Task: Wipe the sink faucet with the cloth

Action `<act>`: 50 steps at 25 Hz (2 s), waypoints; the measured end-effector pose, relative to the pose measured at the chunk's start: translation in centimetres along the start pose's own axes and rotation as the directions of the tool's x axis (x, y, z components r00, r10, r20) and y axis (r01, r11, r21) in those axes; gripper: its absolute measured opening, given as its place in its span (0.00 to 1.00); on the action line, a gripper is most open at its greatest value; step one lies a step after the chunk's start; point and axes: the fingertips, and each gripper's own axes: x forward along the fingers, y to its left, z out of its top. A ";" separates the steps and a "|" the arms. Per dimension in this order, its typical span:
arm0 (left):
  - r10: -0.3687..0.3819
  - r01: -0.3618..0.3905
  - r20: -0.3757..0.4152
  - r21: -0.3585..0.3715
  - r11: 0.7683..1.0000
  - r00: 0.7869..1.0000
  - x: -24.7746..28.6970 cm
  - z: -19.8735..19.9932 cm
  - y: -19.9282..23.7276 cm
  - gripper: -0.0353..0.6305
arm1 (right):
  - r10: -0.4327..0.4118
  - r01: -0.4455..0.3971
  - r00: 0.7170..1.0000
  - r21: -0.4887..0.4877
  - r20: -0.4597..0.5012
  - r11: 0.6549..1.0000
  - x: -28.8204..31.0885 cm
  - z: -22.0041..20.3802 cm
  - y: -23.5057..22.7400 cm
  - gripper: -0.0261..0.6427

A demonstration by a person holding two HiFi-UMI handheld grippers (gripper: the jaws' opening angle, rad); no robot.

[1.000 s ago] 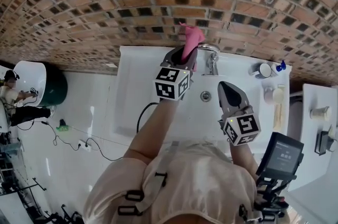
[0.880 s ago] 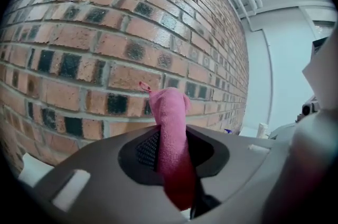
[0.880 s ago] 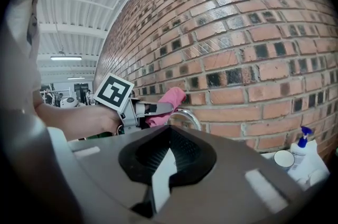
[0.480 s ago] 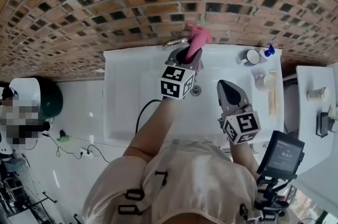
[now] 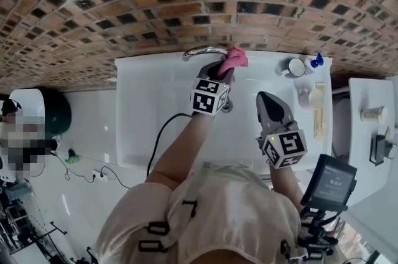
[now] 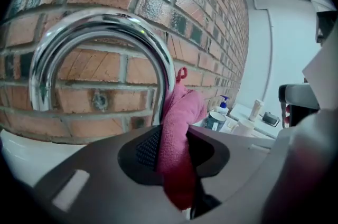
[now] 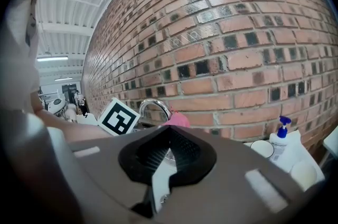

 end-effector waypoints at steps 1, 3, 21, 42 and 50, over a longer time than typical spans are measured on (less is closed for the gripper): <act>0.006 -0.005 -0.014 0.013 1.000 1.000 0.2 -0.3 0.1 0.20 | 0.001 -0.001 1.000 0.002 -0.001 1.000 0.1 0.0 -0.2 0.03; 0.016 -0.014 -0.033 0.055 0.998 0.999 0.3 -0.6 0.0 0.20 | 0.000 0.000 1.000 0.005 -0.002 1.000 0.3 -0.1 -0.4 0.03; 0.293 -0.307 0.307 -0.003 0.952 0.905 -14.3 7.9 8.3 0.20 | 0.120 -0.120 0.993 -0.060 -0.011 0.991 1.8 0.7 5.8 0.03; 0.294 -0.288 0.259 -0.061 0.956 0.920 -12.7 5.9 8.8 0.20 | 0.110 -0.111 0.994 -0.075 -0.020 0.991 1.5 0.8 6.2 0.03; 0.199 -0.205 0.334 -0.016 0.979 0.921 -11.9 9.3 4.8 0.20 | 0.087 -0.088 0.996 -0.053 -0.005 0.995 0.6 0.6 4.5 0.03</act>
